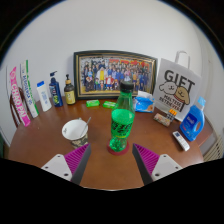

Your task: Pour water

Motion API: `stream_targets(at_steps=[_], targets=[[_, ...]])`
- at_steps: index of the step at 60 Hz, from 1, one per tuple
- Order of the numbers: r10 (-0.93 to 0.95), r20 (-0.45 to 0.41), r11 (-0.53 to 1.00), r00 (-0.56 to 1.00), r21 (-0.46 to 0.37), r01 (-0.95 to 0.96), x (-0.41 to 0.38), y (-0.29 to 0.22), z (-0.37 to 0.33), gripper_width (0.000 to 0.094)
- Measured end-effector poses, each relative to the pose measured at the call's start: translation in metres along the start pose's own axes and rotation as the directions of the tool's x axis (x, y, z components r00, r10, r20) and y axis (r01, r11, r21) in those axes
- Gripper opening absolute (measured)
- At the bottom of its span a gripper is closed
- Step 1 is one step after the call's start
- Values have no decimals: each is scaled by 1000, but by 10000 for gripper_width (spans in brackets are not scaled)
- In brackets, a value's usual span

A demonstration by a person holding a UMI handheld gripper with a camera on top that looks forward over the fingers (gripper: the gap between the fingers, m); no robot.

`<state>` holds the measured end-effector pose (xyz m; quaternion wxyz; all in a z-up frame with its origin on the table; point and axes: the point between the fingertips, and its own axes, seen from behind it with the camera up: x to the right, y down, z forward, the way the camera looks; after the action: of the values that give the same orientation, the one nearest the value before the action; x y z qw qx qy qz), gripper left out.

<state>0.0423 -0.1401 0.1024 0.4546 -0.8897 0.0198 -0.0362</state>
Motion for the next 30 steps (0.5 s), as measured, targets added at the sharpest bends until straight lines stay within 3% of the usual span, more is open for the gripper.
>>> stream_targets(at_steps=[20, 30], targets=[[17, -75, 999, 997, -49, -21, -54, 0, -149, 851], [-30, -94, 1000, 995, -7, 30, -70, -7, -183, 851]])
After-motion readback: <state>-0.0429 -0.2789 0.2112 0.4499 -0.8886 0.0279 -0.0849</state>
